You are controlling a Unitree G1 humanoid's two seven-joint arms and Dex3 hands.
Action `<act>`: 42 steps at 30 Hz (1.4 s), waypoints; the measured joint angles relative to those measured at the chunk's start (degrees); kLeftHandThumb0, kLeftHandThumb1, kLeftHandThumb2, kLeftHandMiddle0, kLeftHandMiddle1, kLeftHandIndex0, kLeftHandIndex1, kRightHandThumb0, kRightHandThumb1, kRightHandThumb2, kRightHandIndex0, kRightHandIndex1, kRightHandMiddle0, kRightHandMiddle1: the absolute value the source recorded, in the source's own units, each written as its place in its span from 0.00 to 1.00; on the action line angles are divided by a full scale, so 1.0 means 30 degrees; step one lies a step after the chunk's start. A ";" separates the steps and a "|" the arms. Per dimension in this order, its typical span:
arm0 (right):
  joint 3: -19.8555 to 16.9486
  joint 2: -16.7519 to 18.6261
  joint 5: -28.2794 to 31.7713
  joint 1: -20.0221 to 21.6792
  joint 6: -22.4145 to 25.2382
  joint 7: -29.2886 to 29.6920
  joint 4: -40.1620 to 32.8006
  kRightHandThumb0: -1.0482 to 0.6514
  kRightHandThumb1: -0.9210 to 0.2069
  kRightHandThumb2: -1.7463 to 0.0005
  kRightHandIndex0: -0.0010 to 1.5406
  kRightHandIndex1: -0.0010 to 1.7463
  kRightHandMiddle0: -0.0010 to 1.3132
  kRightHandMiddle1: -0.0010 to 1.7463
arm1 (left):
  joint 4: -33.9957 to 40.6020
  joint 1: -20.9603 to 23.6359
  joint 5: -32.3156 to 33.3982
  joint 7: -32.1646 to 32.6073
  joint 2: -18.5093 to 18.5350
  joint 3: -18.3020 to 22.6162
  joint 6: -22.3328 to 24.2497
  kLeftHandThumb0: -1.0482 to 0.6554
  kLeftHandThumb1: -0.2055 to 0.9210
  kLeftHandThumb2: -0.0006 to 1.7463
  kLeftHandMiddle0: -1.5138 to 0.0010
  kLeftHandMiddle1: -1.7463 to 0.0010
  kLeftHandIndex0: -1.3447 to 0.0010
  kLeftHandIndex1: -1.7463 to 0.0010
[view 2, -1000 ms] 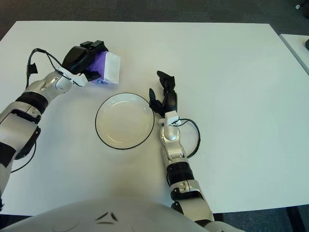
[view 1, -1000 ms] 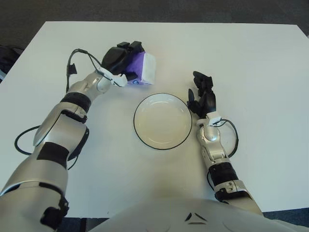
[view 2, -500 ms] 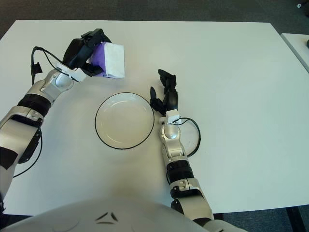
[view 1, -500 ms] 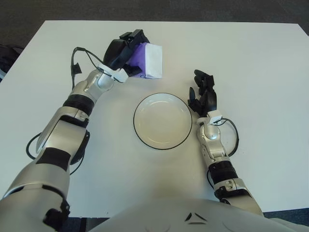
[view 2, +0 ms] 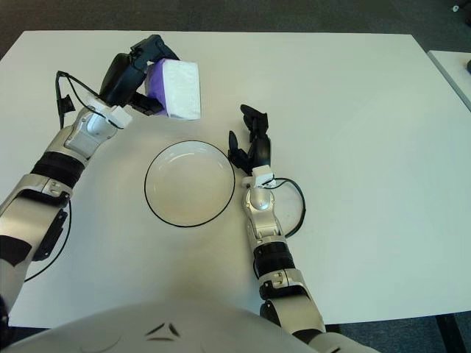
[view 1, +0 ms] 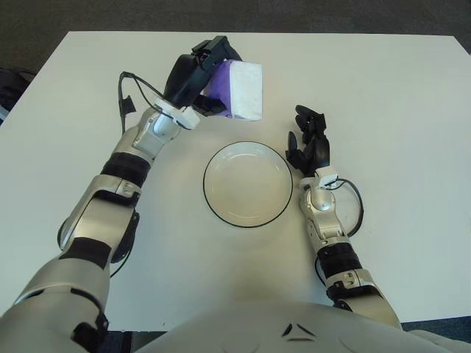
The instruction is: Put the tissue paper into the plate.
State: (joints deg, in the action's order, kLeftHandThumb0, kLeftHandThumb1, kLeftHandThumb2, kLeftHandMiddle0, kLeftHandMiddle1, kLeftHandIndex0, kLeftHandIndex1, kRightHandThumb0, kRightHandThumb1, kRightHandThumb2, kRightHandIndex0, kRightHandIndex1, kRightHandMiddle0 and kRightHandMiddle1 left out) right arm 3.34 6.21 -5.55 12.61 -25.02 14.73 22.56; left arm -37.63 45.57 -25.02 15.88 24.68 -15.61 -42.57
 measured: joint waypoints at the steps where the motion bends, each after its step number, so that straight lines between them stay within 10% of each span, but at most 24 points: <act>1: 0.0001 0.0000 -0.0003 0.0009 0.0000 0.0019 0.0009 0.26 0.02 0.65 0.12 0.34 0.00 0.52 | 0.0131 -0.0075 0.0020 -0.0077 0.0000 0.0037 -0.0127 0.61 0.18 0.96 0.44 0.02 0.53 0.00; 20: 0.0058 -0.0025 -0.0057 0.0114 0.0000 0.0183 0.0139 0.24 0.00 0.65 0.12 0.33 0.00 0.51 | 0.5367 -0.2847 0.4750 -0.6155 0.0462 -0.0144 -0.1772 0.61 0.21 0.94 0.45 0.02 0.55 0.00; 42: 0.0106 -0.0021 -0.0061 0.0452 -0.0081 0.0217 0.0581 0.25 0.00 0.65 0.13 0.32 0.00 0.52 | 0.9261 -0.4666 0.8008 -1.5523 0.2666 -0.1004 0.0650 0.61 0.21 0.93 0.43 0.06 0.55 0.00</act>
State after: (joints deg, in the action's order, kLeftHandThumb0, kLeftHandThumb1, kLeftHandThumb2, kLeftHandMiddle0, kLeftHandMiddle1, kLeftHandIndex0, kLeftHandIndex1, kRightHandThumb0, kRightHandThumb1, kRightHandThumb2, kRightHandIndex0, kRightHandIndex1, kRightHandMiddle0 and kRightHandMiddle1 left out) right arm 3.66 6.15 -5.73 13.97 -25.26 15.38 24.30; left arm -9.85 31.57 -1.00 -30.69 32.68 -18.62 -40.62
